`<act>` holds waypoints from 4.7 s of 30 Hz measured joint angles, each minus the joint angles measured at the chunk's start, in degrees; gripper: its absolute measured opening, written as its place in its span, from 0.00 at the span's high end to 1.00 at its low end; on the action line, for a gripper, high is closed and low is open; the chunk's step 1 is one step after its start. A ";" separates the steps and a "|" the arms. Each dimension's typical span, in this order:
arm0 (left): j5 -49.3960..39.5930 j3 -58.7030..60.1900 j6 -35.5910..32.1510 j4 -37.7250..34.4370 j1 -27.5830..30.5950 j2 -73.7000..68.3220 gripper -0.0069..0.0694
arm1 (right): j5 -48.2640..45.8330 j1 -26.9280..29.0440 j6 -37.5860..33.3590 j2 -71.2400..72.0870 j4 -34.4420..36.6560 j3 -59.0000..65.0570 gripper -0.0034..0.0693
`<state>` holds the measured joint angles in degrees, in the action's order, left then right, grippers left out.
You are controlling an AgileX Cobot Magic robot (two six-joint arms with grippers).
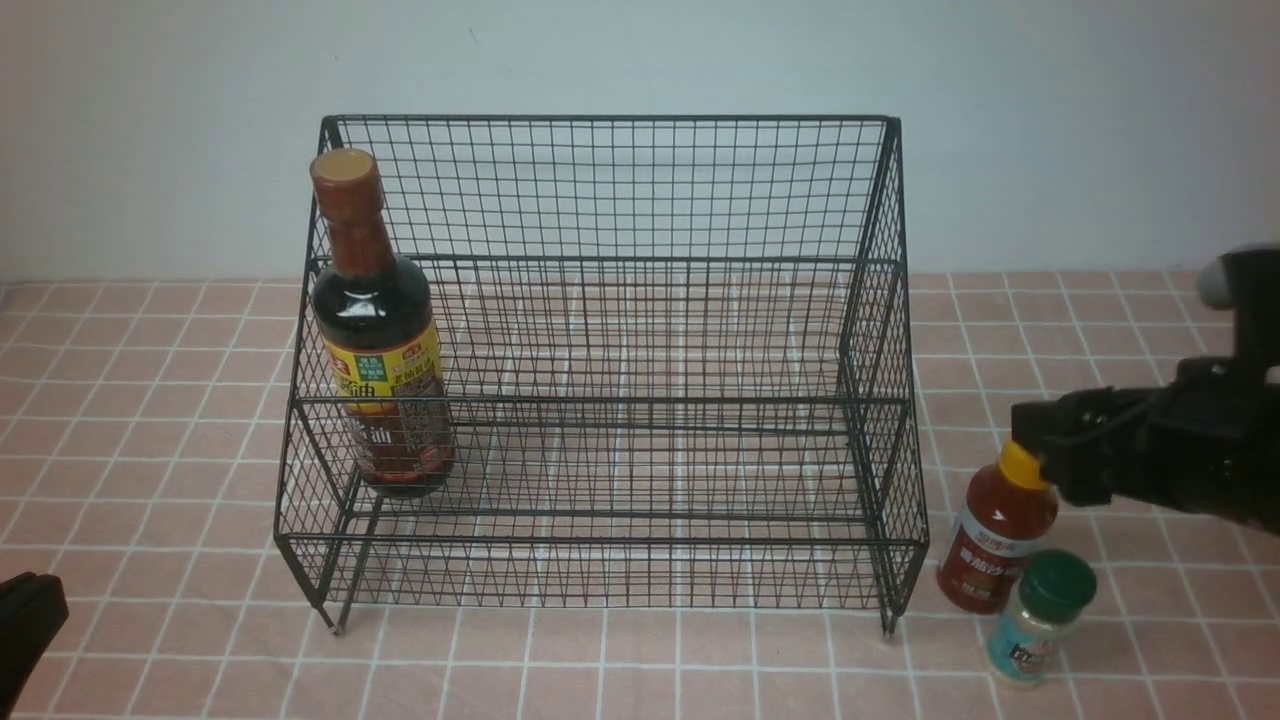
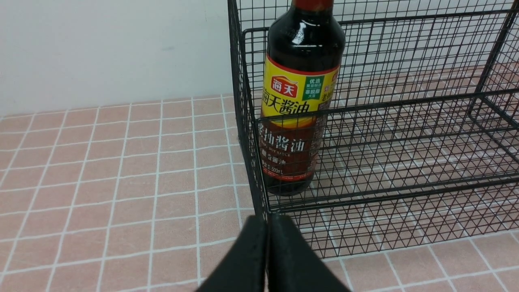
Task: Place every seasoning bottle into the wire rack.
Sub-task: Use the right arm to grab the condiment bottle farthest to it, then use the right arm to put the condiment bottle back on the shelf
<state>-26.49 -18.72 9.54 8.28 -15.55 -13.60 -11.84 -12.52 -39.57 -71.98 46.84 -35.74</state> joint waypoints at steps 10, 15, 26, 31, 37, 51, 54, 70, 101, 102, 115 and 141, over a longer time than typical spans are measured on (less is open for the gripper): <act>0.00 0.00 0.00 0.00 0.00 0.00 0.92 | 3.37 -0.76 -2.08 -3.88 0.23 -0.13 0.57; 0.00 0.00 0.00 0.00 0.00 0.00 0.92 | 0.88 -0.76 -3.20 -3.76 -0.41 -4.46 0.56; 0.00 0.00 0.00 0.00 0.00 0.00 0.92 | -11.48 -0.76 -2.64 2.96 -10.81 -20.12 0.56; 0.00 0.00 0.00 0.00 0.00 0.00 0.92 | -16.02 -0.76 1.26 4.79 -15.52 -27.01 0.56; 0.06 0.00 0.00 -0.05 0.00 0.00 0.92 | -20.72 -0.76 2.64 5.07 -12.82 -32.93 0.56; 0.06 0.00 0.00 -0.05 0.00 0.00 0.92 | -21.53 -7.15 -9.37 -3.80 1.51 -33.70 0.56; 0.06 0.00 0.00 -0.05 0.00 0.00 0.92 | -20.24 -7.22 -9.49 -6.58 1.56 -33.70 0.56; 0.06 0.00 0.00 -0.05 0.00 0.00 0.92 | -20.27 -7.24 -10.41 -16.84 1.48 -33.70 0.56; 0.06 0.00 0.00 -0.05 0.00 0.00 0.92 | -23.27 -8.67 -10.83 -21.67 -5.86 -33.70 0.56; 0.06 0.00 0.00 -0.05 0.00 0.00 0.92 | -23.58 -8.67 -10.83 -21.67 -5.86 -33.70 0.56; 0.06 0.00 0.00 -0.05 0.00 0.00 0.92 | -25.54 -8.67 -10.83 -21.67 -6.25 -33.74 0.56; 0.06 0.00 0.00 -0.05 0.00 0.00 0.92 | -25.73 -8.67 -9.08 -19.42 -6.05 -34.18 0.34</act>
<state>-26.43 -18.72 9.54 8.23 -15.55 -13.60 -37.57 -21.18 -48.65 -91.40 40.79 -69.92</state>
